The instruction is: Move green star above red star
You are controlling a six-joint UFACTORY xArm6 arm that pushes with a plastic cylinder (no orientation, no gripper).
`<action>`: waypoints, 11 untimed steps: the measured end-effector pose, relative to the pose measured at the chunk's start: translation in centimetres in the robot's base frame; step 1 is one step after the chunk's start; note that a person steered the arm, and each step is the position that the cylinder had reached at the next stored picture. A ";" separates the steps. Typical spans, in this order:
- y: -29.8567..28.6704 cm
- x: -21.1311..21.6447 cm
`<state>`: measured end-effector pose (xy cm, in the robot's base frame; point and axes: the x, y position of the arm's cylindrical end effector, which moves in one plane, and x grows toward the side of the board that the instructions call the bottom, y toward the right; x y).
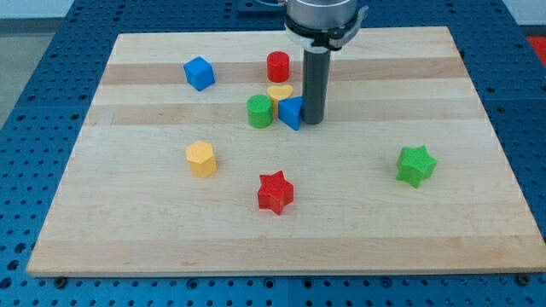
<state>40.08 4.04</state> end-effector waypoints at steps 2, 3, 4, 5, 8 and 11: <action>9.3 0.3; 14.9 1.5; 16.5 6.8; 15.3 10.7; 8.0 11.0; -2.5 5.4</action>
